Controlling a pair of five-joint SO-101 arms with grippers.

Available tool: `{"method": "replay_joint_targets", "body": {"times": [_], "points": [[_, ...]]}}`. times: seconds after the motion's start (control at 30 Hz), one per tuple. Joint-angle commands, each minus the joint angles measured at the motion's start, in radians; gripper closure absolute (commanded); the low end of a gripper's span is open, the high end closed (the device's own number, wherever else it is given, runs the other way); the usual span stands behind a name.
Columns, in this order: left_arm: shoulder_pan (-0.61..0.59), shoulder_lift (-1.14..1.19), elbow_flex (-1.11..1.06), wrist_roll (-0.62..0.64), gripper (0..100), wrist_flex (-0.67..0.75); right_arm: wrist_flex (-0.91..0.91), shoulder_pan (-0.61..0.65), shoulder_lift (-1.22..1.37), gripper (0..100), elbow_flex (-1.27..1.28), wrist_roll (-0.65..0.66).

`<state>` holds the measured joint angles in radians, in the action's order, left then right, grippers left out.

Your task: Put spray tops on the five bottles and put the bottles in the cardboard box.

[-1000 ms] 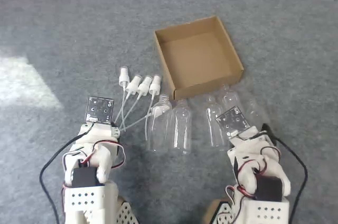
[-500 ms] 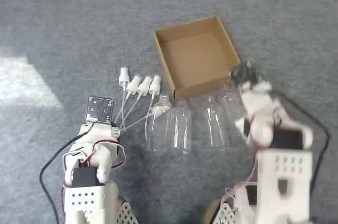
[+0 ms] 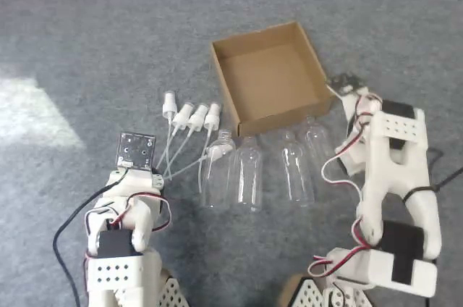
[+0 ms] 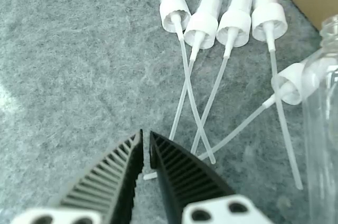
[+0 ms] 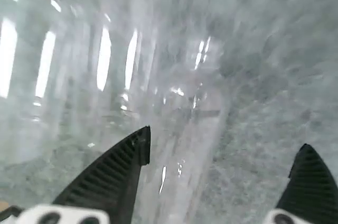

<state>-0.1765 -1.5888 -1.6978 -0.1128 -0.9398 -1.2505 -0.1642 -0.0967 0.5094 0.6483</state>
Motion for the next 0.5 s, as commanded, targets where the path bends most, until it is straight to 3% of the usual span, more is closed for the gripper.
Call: {"method": "replay_joint_targets", "body": {"times": [0.0,0.07,0.2,0.47], "points": [[-0.006,-0.015,0.005,0.011,99,-0.008,0.131,-0.039,0.015,61.9,0.060,0.017],[-0.006,-0.015,0.005,0.011,99,-0.008,0.162,-0.041,0.018,63.7,0.089,0.017],[-0.006,-0.015,0.005,0.011,99,-0.008,0.252,-0.077,0.019,76.8,0.146,0.015],[-0.006,-0.015,0.005,-0.014,99,-0.015,0.305,-0.372,0.019,94.6,0.127,0.026]]}}
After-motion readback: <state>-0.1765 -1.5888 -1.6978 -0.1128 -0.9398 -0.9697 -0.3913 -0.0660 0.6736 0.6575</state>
